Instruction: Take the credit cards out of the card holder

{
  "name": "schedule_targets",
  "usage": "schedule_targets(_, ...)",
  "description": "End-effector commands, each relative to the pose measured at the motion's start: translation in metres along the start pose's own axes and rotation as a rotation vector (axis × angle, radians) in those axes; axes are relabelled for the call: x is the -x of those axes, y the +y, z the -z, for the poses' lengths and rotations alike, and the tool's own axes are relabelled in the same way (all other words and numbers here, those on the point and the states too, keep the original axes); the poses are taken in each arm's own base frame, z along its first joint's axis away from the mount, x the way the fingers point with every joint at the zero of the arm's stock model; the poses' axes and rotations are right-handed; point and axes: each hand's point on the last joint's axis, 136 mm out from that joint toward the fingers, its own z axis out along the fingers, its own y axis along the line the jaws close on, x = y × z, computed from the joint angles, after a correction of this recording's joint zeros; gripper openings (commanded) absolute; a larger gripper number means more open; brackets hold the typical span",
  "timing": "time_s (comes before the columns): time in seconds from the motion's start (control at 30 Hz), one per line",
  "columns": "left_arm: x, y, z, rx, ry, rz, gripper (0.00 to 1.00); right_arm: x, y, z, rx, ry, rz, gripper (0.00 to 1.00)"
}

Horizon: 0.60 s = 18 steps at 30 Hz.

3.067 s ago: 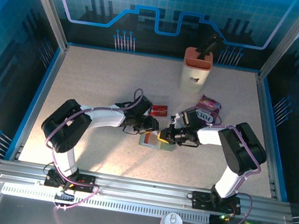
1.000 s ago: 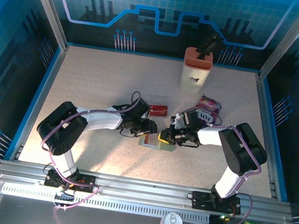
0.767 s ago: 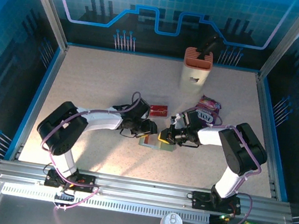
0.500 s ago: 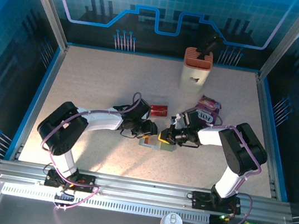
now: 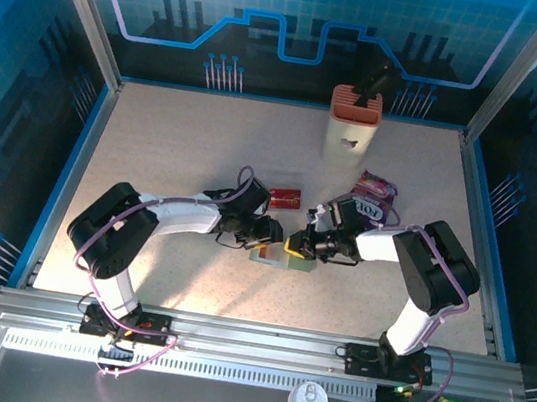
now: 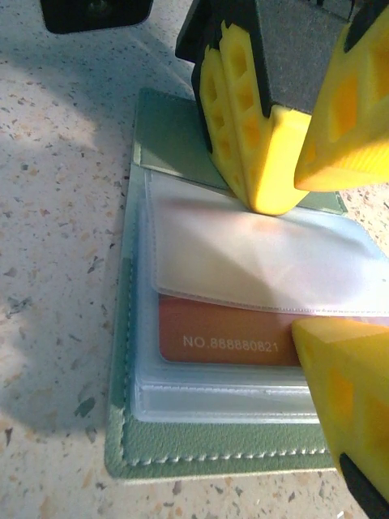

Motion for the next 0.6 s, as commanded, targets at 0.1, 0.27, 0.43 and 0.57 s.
schedule_targets(0.1,-0.007,0.010,-0.003,0.030,0.020,0.019,0.46,-0.004,-0.011,0.001,0.043,0.021,-0.069,0.08)
schedule_targets(0.27,-0.009,0.006,-0.008,-0.001,0.033,0.035,0.46,-0.004,-0.012,-0.003,0.087,0.028,-0.081,0.08)
schedule_targets(0.43,-0.010,0.005,-0.008,-0.003,0.039,0.040,0.45,-0.004,-0.019,-0.003,0.078,0.025,-0.105,0.06)
schedule_targets(0.57,-0.010,0.005,-0.007,-0.002,0.039,0.042,0.45,-0.005,-0.024,0.000,0.024,0.017,-0.099,0.06)
